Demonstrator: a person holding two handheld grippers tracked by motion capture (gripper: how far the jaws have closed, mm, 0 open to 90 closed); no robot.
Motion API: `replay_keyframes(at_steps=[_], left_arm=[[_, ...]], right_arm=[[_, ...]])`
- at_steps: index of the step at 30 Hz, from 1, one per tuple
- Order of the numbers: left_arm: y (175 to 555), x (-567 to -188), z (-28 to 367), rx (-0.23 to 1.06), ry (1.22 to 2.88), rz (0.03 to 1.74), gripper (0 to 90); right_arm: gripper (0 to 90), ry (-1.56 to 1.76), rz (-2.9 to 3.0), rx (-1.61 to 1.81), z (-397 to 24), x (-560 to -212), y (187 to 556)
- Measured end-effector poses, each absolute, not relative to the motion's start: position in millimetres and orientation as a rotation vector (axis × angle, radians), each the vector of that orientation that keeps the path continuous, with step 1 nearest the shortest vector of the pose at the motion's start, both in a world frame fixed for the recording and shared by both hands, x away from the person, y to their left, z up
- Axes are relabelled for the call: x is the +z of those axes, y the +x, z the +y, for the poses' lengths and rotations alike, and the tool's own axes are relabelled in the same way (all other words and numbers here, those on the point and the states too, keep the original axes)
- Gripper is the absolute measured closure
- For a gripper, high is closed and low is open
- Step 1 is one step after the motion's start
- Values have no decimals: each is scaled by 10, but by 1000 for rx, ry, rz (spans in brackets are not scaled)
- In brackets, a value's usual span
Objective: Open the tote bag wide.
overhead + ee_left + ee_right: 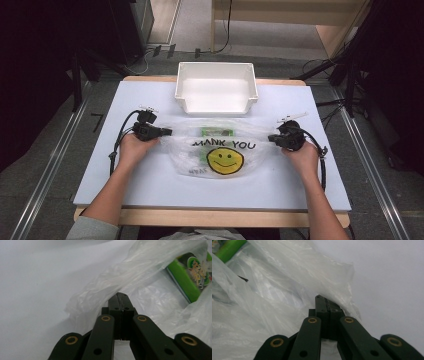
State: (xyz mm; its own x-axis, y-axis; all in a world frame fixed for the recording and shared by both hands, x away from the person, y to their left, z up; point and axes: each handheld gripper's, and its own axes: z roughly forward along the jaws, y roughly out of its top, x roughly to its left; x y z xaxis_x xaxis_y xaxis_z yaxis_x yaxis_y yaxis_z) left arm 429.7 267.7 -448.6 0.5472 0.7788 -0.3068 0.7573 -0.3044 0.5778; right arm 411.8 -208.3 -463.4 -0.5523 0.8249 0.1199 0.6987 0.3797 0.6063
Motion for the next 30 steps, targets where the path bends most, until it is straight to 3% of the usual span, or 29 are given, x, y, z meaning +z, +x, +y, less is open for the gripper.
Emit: replay_keyframes(at_steps=[14,16,30], left_arm=[[4203,-4145,2530,111,2098,1074,900],[4183,-4094,2548,86,2044,1069,900],[4198,-3776,2283,77,2099,1003,900]], right_arm=[[900,1270,2436,1043,-1907,-4368,4080],[900,1260,2439,1044,-1880,-4304,4082],[900,1181,2495,1119,-1497,-4115,4172]])
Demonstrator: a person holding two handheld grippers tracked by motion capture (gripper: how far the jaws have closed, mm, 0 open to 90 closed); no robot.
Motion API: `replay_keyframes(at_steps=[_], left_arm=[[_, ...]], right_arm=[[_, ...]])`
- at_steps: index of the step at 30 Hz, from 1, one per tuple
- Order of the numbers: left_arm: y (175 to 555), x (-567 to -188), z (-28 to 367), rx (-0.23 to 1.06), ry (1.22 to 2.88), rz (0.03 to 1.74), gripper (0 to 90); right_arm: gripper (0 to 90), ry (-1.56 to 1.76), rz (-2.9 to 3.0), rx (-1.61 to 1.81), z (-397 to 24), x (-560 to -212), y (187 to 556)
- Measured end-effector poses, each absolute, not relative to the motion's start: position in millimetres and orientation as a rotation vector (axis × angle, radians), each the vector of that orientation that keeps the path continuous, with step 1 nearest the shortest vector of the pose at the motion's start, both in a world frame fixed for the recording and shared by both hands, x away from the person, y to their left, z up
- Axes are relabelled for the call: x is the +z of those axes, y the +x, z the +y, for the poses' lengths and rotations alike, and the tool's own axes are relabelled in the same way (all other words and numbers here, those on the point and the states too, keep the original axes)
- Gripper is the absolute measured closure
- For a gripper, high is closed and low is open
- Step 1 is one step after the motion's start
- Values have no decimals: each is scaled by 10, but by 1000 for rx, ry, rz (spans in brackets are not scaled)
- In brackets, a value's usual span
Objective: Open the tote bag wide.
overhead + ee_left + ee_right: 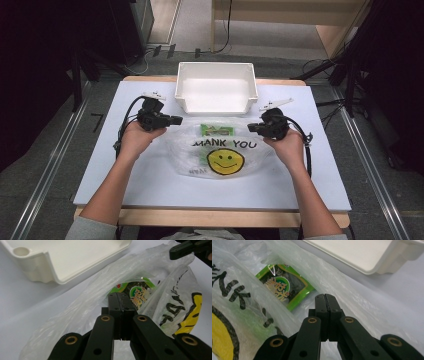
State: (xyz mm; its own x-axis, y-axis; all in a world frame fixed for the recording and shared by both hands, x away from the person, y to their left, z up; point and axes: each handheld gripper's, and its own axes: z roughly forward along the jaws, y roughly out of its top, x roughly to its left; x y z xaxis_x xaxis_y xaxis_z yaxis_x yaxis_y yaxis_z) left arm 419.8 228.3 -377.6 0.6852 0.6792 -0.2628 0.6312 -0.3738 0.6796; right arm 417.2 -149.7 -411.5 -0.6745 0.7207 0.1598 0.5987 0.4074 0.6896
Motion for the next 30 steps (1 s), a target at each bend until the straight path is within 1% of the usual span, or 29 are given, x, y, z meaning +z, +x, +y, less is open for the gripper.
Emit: replay_keyframes(at_steps=[2,6,9,13,17,20,25,30], left_arm=[[4227,-3740,2240,81,2120,996,900],[4312,-3665,2189,74,2112,991,900],[4364,-3673,2139,40,2098,989,900],[4384,-3871,1989,-6,2167,978,900],[4424,-4120,1902,-26,2193,1011,900],[4454,-4236,1845,-14,2218,1005,900],[4516,-4374,1795,28,2247,1046,900],[4603,-4451,1794,72,2217,1085,900]], right_arm=[[900,1173,2501,1118,-1446,-4105,4211],[900,1154,2509,1137,-1334,-4055,4260],[900,1134,2516,1149,-1257,-4045,4315],[900,1151,2551,1142,-1172,-4115,4350],[900,1151,2583,1090,-1121,-4230,4365],[900,1164,2583,1076,-1113,-4311,4401],[900,1178,2574,1036,-1077,-4429,4496],[900,1210,2538,1014,-1060,-4519,4626]])
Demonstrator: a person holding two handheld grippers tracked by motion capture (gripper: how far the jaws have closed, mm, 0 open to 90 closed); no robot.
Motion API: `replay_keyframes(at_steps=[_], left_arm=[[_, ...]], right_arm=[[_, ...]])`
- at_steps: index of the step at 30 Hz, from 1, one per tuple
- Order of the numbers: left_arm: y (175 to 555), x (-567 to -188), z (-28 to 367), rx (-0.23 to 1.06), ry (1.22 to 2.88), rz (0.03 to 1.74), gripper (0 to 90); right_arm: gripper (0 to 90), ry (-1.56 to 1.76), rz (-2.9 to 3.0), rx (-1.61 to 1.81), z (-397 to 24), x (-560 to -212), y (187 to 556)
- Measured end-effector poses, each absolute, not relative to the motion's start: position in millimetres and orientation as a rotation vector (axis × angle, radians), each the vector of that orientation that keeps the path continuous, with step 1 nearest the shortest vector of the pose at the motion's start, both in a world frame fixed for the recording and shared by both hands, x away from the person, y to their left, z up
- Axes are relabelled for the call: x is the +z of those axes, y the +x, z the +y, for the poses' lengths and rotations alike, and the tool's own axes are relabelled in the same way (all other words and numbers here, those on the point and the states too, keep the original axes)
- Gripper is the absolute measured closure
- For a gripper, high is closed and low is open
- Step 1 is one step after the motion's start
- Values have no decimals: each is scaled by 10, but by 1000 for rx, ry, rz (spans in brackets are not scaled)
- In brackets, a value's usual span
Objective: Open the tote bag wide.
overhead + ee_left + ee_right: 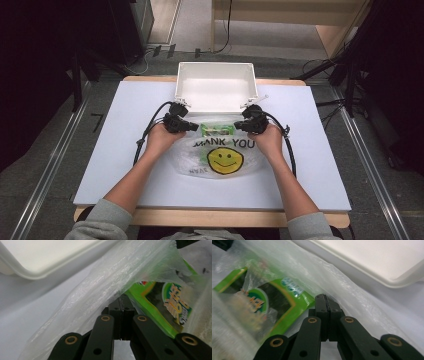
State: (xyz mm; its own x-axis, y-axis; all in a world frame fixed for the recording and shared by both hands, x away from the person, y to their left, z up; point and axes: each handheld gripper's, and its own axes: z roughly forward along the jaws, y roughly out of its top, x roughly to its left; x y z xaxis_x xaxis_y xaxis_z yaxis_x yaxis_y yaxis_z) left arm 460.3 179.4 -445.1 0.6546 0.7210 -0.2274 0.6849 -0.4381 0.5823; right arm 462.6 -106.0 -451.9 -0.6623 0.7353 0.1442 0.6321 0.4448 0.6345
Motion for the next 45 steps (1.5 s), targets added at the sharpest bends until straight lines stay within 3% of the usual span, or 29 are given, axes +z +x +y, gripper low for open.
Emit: replay_keyframes(at_steps=[26,45], left_arm=[[4645,-4618,2040,140,2110,1186,900],[4339,-4309,1884,67,2113,1094,900]], right_arm=[[900,1417,2362,1008,-1409,-4711,4786],[900,1249,2464,1177,-1004,-4346,4619]])
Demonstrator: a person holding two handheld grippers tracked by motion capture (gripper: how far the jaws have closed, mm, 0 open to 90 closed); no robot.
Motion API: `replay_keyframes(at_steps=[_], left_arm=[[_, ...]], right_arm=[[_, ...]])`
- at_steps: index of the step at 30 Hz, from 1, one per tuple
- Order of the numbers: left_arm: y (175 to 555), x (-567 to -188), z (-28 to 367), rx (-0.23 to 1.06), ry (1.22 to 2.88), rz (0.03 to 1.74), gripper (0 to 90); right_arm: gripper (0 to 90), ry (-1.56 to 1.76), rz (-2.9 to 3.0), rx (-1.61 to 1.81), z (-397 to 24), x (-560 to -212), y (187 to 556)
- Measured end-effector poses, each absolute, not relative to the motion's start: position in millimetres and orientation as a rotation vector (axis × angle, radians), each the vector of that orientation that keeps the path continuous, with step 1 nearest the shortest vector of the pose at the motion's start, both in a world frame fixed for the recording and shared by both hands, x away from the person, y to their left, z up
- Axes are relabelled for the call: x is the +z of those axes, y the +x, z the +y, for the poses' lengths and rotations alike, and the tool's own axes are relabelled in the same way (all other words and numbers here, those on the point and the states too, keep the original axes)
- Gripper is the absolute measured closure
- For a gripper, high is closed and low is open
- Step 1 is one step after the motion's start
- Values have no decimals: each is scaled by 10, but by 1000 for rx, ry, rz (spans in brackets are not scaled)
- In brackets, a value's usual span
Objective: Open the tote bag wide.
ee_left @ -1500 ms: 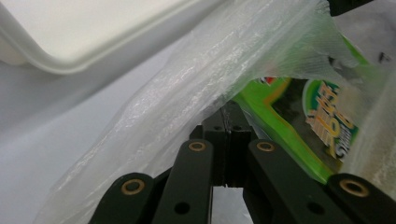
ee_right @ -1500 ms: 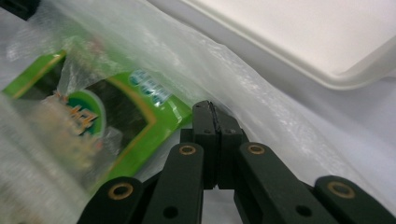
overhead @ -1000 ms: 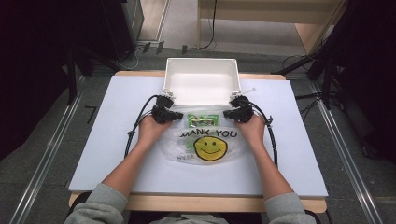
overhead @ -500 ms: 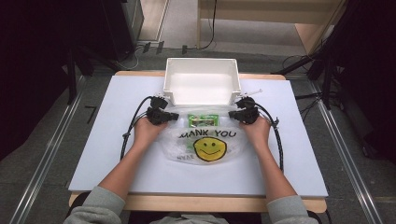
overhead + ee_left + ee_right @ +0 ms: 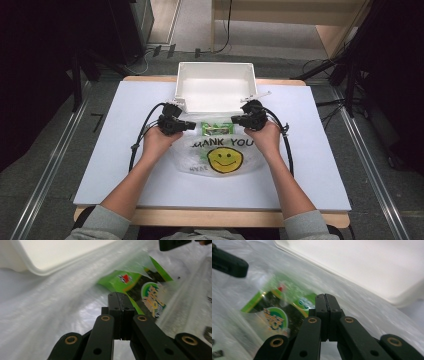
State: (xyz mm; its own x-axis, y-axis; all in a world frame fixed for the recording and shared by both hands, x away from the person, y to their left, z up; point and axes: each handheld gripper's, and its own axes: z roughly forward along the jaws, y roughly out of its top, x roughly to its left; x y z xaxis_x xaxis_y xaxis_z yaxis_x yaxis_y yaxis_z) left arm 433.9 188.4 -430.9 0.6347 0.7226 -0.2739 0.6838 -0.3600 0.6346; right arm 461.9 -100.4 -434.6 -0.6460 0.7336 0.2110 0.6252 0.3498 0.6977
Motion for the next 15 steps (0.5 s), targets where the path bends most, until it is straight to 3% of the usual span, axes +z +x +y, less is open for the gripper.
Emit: replay_keyframes(at_steps=[15], left_arm=[[4180,-4315,1810,35,2129,1068,900]], right_arm=[[900,1194,2509,1189,-626,-4282,4869]])
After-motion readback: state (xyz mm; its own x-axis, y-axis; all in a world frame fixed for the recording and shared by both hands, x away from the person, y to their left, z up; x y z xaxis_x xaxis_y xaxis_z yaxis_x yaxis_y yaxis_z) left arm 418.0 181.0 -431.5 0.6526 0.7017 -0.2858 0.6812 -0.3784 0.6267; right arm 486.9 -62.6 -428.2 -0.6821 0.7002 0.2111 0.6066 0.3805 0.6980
